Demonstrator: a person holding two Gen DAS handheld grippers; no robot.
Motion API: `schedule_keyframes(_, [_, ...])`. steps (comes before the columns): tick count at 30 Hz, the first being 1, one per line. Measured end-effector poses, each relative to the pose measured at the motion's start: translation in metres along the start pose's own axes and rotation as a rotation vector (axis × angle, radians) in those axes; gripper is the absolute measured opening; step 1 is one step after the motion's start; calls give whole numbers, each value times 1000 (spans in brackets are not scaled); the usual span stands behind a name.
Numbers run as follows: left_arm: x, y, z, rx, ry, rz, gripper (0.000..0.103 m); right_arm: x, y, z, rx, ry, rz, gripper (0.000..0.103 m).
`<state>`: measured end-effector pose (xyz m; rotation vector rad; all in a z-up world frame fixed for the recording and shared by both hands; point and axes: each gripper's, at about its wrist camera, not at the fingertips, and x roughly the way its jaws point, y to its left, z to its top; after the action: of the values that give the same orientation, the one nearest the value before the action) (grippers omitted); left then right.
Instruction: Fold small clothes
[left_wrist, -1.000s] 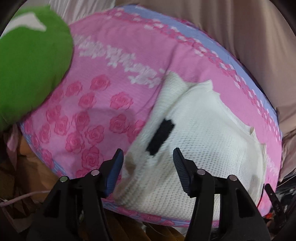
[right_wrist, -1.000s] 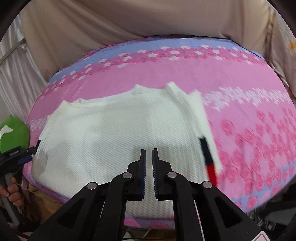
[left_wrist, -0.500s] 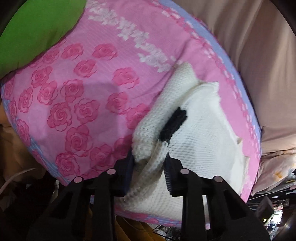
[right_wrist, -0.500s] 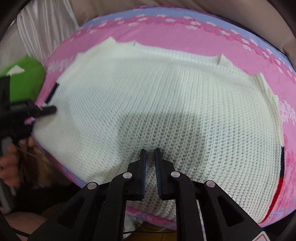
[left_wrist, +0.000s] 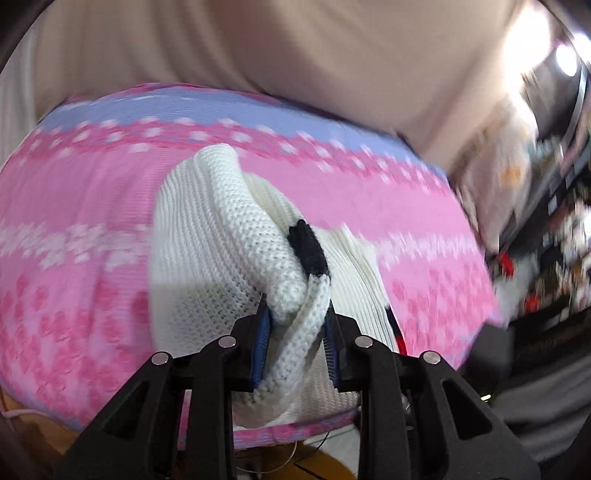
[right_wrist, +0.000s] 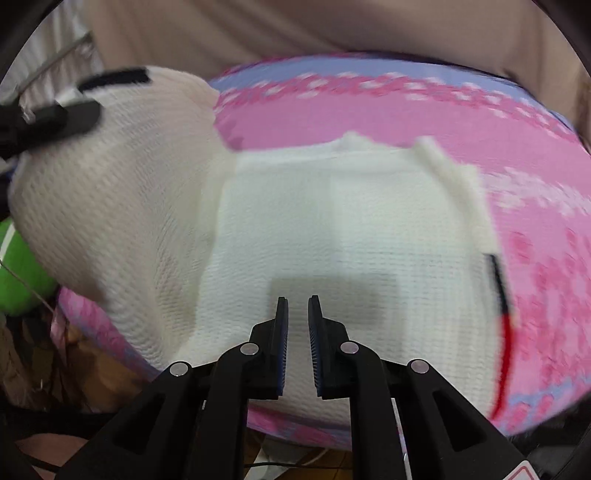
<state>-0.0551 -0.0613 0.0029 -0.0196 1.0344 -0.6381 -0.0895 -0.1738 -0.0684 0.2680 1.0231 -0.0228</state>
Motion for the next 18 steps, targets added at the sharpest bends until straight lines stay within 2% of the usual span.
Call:
schedule_keyframes(3, [47,-32,-22,103,112,32,27,-25,-44,-12,103,-30,-47,15])
schedule_keyframes(4, [59,-36,-29,118,150,39,31,-31,-57,-17,132,-34,-60,15])
schedule_keyframes(6, [60,-32,-39,107,172,48,33,-42,-80,-27,189,-39,-92,16])
schedule_keyframes(7, [54,-27,-38,93,155,38,40,-47,-88,-31,213,-45,-103,16])
schedule_keyframes(8, [45,-23,-38,80,134,29,54,-51,-96,-34,237,-51,-113,16])
schedule_keyframes(10, [19,-8,-35,44,88,38,71,-61,-104,-39,271,-62,-115,17])
schedule_keyframes(11, [10,1,-34,30,75,49,76,-66,-107,-39,297,-72,-98,22])
schedule_keyframes(14, [2,36,-41,-13,121,97,76,-75,-106,-26,364,-98,5,42])
schedule_keyframes(16, [16,56,-50,-69,210,110,76,-74,-100,-8,385,-98,88,50])
schedule_keyframes(18, [30,64,-59,-81,298,110,76,-67,-86,8,386,-91,145,60])
